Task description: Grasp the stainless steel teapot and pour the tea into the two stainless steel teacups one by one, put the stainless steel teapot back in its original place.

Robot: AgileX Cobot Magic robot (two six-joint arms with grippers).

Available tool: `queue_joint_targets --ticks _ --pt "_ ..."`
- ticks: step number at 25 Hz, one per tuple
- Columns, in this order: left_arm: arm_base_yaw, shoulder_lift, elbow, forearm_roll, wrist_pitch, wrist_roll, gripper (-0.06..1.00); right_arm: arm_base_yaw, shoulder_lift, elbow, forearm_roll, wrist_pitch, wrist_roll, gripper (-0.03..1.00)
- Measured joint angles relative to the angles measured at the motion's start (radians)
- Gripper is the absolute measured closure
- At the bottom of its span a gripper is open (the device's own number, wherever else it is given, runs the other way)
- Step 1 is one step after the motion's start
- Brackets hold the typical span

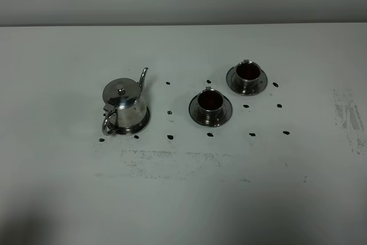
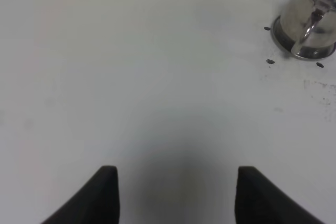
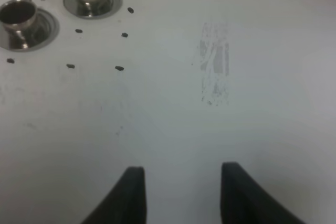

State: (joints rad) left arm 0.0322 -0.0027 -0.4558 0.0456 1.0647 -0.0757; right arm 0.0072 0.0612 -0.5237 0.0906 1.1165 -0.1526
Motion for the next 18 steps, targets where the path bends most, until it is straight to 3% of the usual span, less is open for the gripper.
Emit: queue_joint_targets --ticks 18 --pt "0.0 0.0 0.0 -0.002 0.0 0.001 0.47 0.0 0.0 0.0 0.0 0.0 0.0 0.64"
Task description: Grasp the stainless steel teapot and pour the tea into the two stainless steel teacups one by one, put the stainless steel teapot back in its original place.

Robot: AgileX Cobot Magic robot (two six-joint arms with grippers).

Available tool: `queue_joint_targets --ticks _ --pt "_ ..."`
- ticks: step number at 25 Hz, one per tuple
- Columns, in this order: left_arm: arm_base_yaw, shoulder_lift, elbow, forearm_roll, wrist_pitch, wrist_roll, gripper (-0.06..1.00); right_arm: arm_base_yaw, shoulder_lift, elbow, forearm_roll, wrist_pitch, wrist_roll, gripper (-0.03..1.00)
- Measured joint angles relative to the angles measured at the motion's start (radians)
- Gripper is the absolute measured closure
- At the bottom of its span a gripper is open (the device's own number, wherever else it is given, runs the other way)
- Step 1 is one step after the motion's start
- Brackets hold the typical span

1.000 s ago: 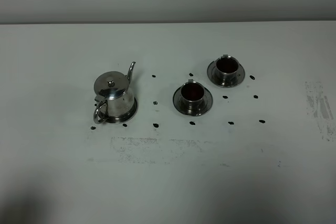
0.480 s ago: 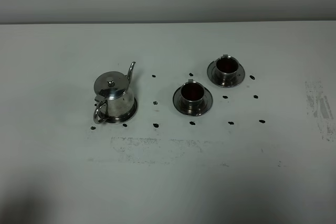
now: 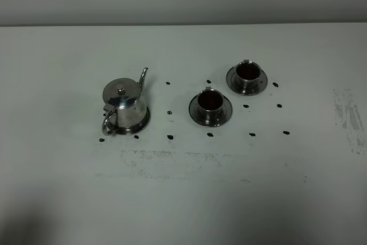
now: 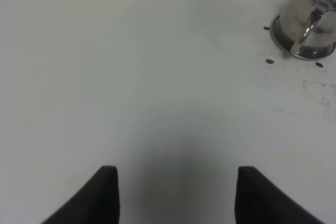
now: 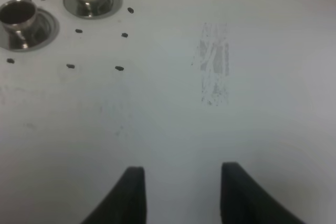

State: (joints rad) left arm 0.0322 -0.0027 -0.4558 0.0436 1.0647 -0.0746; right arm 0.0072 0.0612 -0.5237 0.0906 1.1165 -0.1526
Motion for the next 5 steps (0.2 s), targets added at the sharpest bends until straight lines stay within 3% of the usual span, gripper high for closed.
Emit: queue_joint_targets --ticks 5 --pt "0.0 0.0 0.0 0.0 0.0 0.001 0.47 0.0 0.0 0.0 0.0 0.0 0.0 0.64"
